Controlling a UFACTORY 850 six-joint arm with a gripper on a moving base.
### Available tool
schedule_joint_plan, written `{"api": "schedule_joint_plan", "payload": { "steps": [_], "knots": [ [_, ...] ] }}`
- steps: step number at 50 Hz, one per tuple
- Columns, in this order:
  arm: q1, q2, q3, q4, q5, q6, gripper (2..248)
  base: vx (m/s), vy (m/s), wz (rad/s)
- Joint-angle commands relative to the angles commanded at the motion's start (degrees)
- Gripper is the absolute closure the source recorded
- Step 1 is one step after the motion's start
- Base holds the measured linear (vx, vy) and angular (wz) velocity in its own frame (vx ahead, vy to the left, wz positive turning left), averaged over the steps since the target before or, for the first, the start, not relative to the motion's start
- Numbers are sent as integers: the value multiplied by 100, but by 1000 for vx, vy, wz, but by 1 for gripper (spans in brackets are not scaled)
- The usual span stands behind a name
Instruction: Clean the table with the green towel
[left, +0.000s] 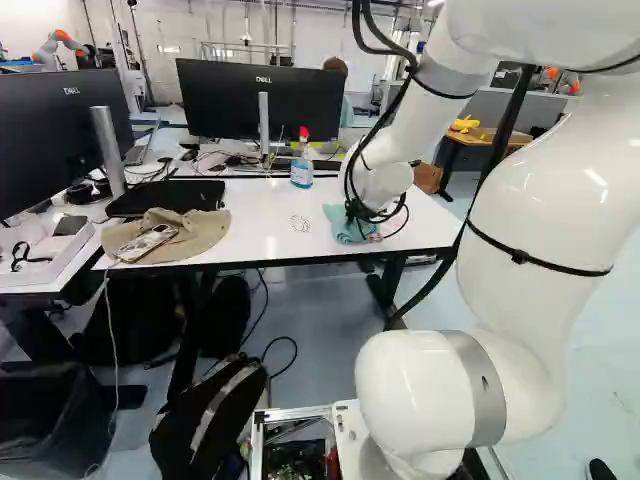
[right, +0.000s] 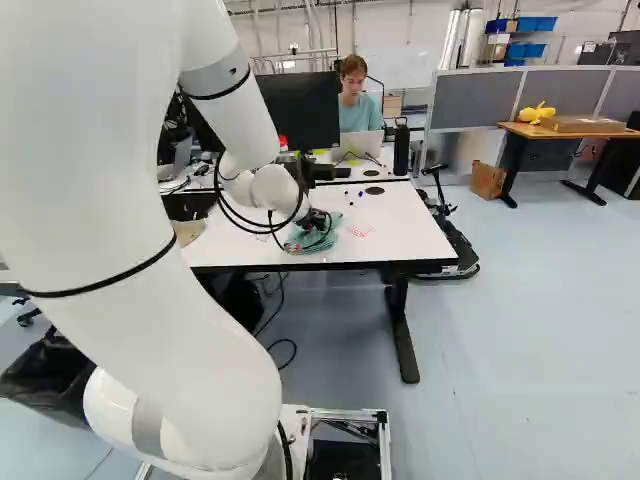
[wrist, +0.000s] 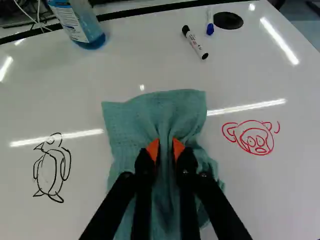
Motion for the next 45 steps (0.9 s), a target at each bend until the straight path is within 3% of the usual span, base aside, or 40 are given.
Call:
{"api": "schedule_joint_plan", "payload": {
  "steps": [4, 5, 10, 32, 45],
  "knots": [
    [0, 0, 0, 0, 0, 0, 195, 0, 0, 0],
    [0, 0, 0, 0, 0, 0, 212, 0, 0, 0],
    [0, 0, 0, 0, 0, 0, 218, 0, 0, 0],
    [14, 289, 65, 0, 0, 0, 218, 0, 0, 0],
    [193, 358, -63, 0, 0, 0, 218, 0, 0, 0]
  ]
}}
